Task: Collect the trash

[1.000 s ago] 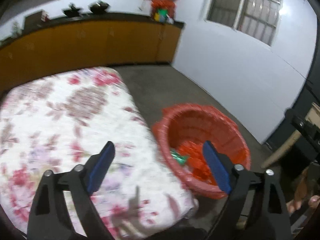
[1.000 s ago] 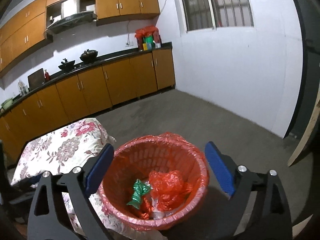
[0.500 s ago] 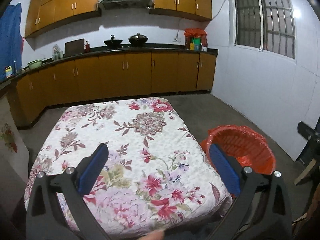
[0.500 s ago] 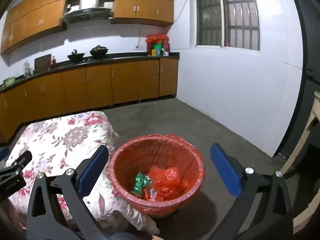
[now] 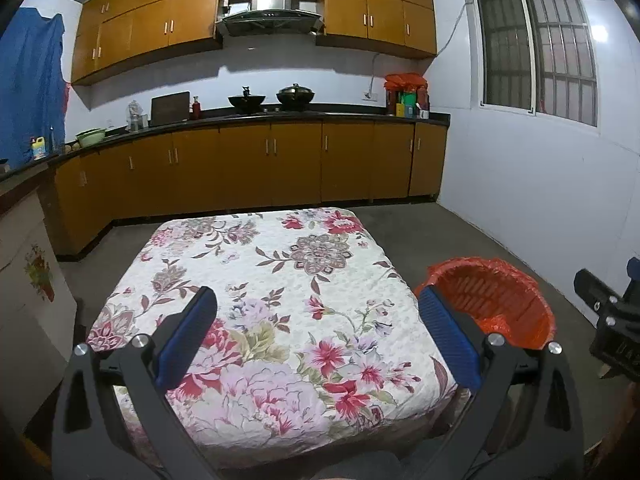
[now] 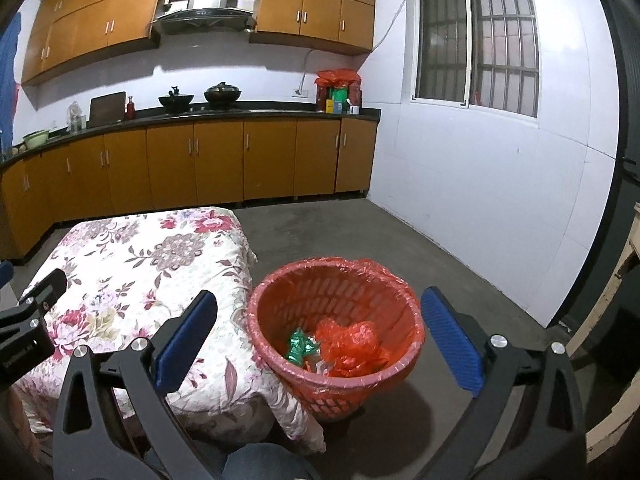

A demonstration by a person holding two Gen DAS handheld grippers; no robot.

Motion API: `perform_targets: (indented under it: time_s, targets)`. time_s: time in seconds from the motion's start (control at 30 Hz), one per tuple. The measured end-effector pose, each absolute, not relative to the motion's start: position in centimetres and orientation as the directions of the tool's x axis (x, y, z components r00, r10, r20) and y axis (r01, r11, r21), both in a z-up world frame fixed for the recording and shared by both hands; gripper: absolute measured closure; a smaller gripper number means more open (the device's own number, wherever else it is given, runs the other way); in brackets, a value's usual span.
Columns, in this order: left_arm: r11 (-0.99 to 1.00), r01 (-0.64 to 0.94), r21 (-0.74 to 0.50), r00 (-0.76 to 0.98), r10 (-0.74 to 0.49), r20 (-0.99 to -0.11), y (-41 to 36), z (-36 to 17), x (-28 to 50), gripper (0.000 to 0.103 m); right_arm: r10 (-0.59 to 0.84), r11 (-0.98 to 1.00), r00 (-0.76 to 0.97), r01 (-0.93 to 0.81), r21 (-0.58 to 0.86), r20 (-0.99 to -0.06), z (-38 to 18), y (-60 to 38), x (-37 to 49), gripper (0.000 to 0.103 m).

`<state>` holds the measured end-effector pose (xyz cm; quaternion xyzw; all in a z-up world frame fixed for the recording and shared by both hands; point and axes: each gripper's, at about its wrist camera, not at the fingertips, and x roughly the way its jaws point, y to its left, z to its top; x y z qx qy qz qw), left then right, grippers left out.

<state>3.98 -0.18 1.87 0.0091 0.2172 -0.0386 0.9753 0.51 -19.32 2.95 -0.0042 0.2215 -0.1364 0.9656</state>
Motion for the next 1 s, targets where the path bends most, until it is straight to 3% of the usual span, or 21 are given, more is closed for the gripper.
perform_targets:
  time_s: [1.0]
  targets:
    - [0.999,0.038,0.006,0.904,-0.032,-0.426,-0.3,1.9,2.4,0.004,-0.293,0.951,0.844,0.306,-0.044,-0.45,2.0,-19.1,-0.4,0.002]
